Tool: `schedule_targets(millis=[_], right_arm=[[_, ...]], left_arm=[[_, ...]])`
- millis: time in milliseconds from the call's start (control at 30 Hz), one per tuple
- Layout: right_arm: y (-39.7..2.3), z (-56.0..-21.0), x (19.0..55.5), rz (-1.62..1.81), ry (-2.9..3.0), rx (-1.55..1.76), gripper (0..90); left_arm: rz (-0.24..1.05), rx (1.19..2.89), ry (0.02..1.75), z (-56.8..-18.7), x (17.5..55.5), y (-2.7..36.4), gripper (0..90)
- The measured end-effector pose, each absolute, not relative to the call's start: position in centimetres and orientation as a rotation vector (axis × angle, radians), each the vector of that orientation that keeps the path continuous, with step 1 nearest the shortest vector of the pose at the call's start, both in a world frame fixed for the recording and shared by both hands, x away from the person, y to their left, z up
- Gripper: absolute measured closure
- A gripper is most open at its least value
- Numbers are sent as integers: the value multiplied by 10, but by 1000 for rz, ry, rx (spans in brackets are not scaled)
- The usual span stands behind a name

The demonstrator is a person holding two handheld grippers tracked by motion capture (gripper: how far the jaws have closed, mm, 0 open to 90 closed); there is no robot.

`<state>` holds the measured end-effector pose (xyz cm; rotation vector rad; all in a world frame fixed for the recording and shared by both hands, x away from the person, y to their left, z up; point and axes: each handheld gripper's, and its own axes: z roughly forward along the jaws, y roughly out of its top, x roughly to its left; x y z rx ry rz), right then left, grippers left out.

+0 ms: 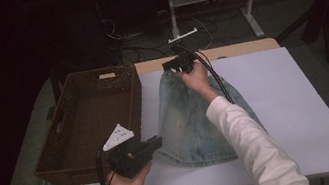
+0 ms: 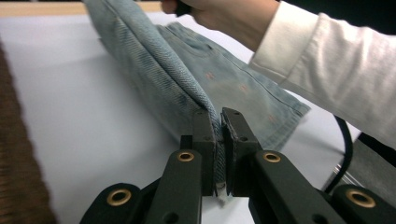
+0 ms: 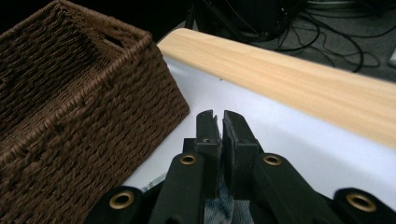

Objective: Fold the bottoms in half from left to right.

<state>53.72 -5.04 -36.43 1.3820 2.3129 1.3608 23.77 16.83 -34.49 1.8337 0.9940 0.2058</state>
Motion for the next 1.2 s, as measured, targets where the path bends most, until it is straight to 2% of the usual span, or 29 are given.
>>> schedule_targets(millis=[200, 567, 1200], right_arm=[[-62, -372, 535, 1409, 2303, 1407, 852], [-91, -366, 531, 1415, 2286, 1410, 853], [-140, -369, 521, 1423, 2236, 1456, 857]], left_arm=[[182, 1872, 942, -348, 239, 149, 842], [142, 1922, 862, -350, 242, 120, 841], [2, 1952, 725, -360, 254, 72, 841]])
